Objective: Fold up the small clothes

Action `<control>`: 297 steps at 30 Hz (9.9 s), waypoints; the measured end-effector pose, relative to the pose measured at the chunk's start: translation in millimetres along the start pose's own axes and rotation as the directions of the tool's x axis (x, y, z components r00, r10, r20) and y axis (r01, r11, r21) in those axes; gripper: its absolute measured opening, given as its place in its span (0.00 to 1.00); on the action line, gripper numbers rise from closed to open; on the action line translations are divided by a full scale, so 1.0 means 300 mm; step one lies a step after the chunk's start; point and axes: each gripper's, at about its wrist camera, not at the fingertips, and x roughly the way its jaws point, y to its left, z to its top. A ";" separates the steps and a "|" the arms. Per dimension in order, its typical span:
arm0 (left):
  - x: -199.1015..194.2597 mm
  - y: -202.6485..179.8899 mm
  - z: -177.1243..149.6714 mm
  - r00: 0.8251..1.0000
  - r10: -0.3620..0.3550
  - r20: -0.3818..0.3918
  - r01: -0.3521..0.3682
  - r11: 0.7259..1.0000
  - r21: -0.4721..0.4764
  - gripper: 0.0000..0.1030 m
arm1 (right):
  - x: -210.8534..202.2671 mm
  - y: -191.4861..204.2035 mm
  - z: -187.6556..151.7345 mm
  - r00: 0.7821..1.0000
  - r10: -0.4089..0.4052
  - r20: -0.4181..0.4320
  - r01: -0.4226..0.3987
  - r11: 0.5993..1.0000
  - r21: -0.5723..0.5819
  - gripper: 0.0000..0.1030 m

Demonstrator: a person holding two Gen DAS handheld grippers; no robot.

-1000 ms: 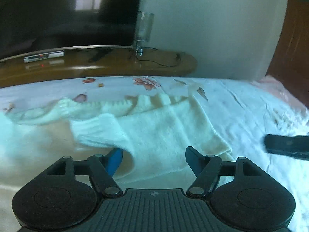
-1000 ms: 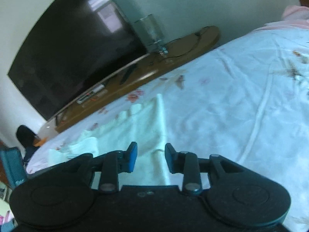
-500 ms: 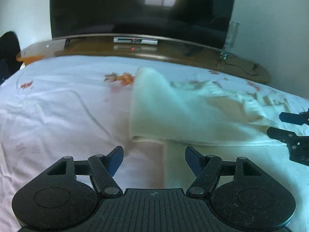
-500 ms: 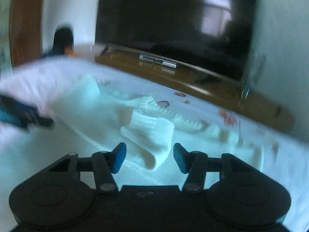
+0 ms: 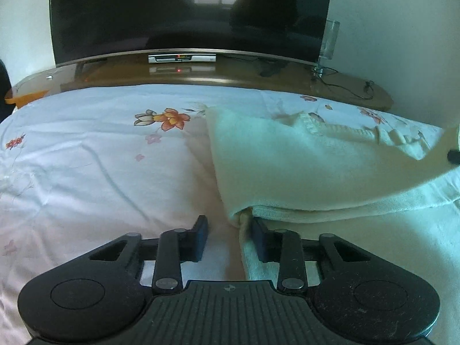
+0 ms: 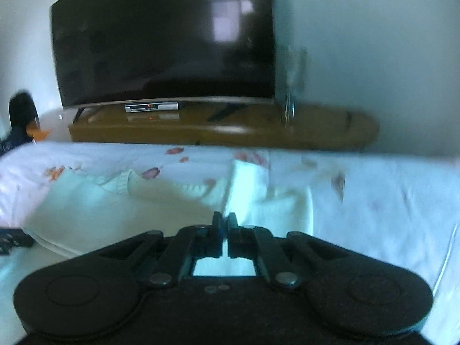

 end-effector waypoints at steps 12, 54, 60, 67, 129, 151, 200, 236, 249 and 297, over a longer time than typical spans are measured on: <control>-0.021 -0.055 0.020 1.000 0.010 0.028 -0.013 0.996 0.090 0.13 | 0.025 -0.185 -0.101 0.992 0.089 -0.084 -0.056 0.942 0.330 0.25; -0.005 -0.008 -0.035 0.997 -0.069 0.026 0.071 0.992 -0.105 0.26 | 0.028 -0.261 -0.096 0.999 0.048 -0.026 -0.039 0.962 0.272 0.05; -0.038 -0.014 0.010 0.999 -0.032 0.026 0.033 0.999 -0.033 0.27 | 0.065 -0.283 -0.119 0.995 0.037 -0.089 -0.011 0.962 0.271 0.08; 0.048 -0.150 0.186 0.994 -0.080 0.079 0.074 0.994 0.074 0.42 | 0.096 -0.208 -0.001 0.999 0.041 -0.024 -0.037 0.988 0.150 0.17; -0.238 -0.114 -0.143 0.998 0.053 -0.040 -0.050 0.997 0.061 0.95 | -0.164 -0.282 -0.119 0.985 0.156 -0.075 -0.146 0.982 0.120 0.25; -0.707 0.148 -0.824 0.847 -0.531 -0.010 0.436 0.705 -0.559 0.31 | -0.881 -0.370 -0.781 0.892 0.415 -0.181 -0.226 0.756 0.615 0.31; -0.295 0.135 0.033 0.911 -0.355 0.209 0.411 0.813 -0.413 0.04 | -0.383 -0.381 -0.053 0.928 0.369 0.055 -0.362 0.853 0.377 0.05; 0.252 0.025 0.371 0.971 -0.239 -0.014 0.238 0.971 -0.027 0.58 | 0.307 -0.497 0.080 0.930 0.361 -0.072 -0.339 0.916 0.216 0.21; 0.252 0.032 0.340 0.954 -0.297 0.052 0.299 0.952 -0.061 0.02 | 0.304 -0.450 0.078 0.922 0.370 -0.114 -0.360 0.928 0.100 0.04; 0.024 -0.344 0.163 0.975 -0.214 0.069 0.201 0.968 0.153 0.61 | 0.068 -0.103 0.025 0.952 0.278 -0.126 -0.301 0.924 -0.237 0.21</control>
